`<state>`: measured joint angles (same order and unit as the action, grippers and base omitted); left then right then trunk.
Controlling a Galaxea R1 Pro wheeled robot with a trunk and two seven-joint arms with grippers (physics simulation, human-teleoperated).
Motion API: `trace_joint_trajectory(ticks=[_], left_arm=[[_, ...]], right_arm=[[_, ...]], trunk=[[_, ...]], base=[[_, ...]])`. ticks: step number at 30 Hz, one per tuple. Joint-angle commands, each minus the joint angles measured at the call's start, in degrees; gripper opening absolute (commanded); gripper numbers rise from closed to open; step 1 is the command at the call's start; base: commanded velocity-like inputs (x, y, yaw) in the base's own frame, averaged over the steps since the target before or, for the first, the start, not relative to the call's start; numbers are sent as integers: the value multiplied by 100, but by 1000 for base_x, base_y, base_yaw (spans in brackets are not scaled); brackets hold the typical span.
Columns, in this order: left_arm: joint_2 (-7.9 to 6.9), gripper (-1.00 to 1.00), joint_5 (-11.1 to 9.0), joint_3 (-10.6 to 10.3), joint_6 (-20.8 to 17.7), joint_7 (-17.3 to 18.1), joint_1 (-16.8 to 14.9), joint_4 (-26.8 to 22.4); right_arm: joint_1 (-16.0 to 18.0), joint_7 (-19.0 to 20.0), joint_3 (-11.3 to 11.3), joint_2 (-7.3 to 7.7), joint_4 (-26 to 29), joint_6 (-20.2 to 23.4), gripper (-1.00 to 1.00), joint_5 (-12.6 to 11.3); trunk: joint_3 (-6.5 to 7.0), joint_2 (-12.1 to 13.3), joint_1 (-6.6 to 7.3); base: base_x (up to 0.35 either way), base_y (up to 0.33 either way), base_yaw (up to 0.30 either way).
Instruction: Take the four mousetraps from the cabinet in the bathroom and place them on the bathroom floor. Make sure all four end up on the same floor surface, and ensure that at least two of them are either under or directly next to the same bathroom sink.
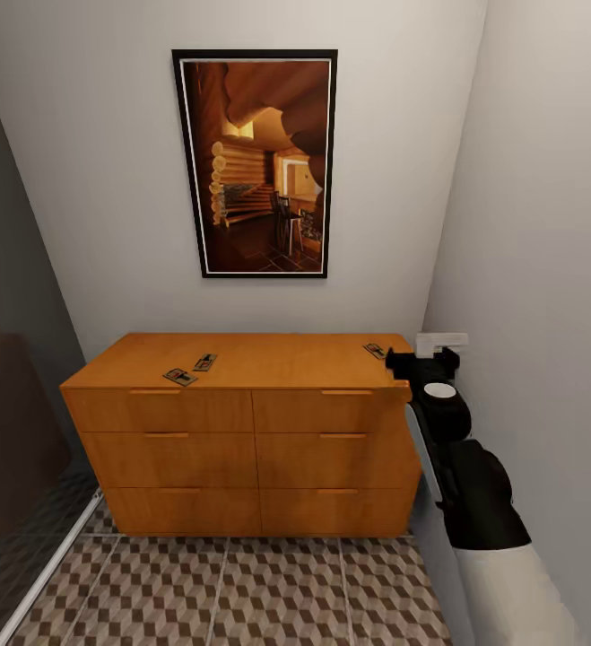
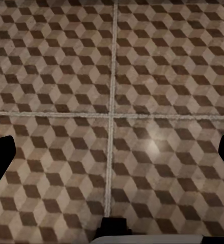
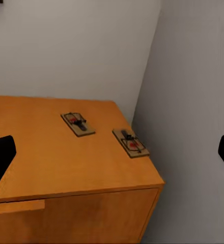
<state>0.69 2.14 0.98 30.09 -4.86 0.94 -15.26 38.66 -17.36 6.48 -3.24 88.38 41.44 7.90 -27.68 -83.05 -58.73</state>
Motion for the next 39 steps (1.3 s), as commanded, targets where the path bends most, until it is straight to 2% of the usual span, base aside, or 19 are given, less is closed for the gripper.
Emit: trace_joint_trajectory(ticks=[1,2,4,5,7,8,10,11,14,16,21,27,29,32,36,39], left_arm=[[2,100,24,8,6,-24,3,-4],[2,100,24,8,6,-24,3,6],[2,100,24,5,6,-24,3,12],[2,100,24,2,6,-24,3,19],[4,100,24,1,6,-23,3,28],[6,100,24,0,6,-23,3,51],[5,100,25,-1,6,-23,3,85],[4,100,28,-1,6,-23,3,136],[3,100,30,-1,6,-23,3,224],[2,100,34,-1,6,-23,3,306],[7,100,40,-1,6,-23,3,356],[10,100,41,-3,2,-23,3,367],[10,100,41,-2,-1,-23,3,369],[10,100,41,-8,-2,-23,3,372],[11,100,41,-9,-3,-23,3,374],[12,100,41,-9,-3,-23,3,374]], right_arm=[[194,6,8,-6,-36,180,100,42],[552,9,9,-13,-167,419,100,35],[907,17,10,-18,-389,596,100,28],[1442,71,10,-19,-873,749,100,16],[1801,139,10,-19,-1262,807,100,5],[2156,228,9,-14,-1693,844,100,-6],[2498,337,7,-7,-2157,866,100,-13],[2820,468,5,3,-2625,872,100,-17],[3208,692,4,17,-3219,836,100,-27],[3500,985,1,31,-3649,724,100,-37],[3666,1444,-62,52,-3897,615,100,-48],[3688,1749,-238,76,-3935,597,100,-44],[3691,1944,-460,131,-3945,595,100,-43],[3693,2184,-950,241,-3989,594,100,-44],[3693,2262,-1181,327,-4072,592,100,-43],[3693,2282,-1221,401,-4153,588,100,-43]], trunk=[[-6,-3,0],[-6,-3,0],[-6,-3,0],[-6,-3,0],[-6,-3,0],[-6,-3,0],[-6,-3,0],[-6,-3,0],[-6,-3,0],[-6,-3,0],[-6,-3,0],[-6,-3,0],[-6,-3,0],[-6,-3,0],[-6,-3,0],[-6,-3,0]], base=[[0,0,0],[0,0,0],[0,0,0],[0,0,0],[0,0,0],[0,0,0],[0,0,0],[0,0,0],[0,0,0],[0,0,0],[3,0,0],[54,0,0],[78,0,0],[83,0,0],[84,0,0],[82,0,0]])
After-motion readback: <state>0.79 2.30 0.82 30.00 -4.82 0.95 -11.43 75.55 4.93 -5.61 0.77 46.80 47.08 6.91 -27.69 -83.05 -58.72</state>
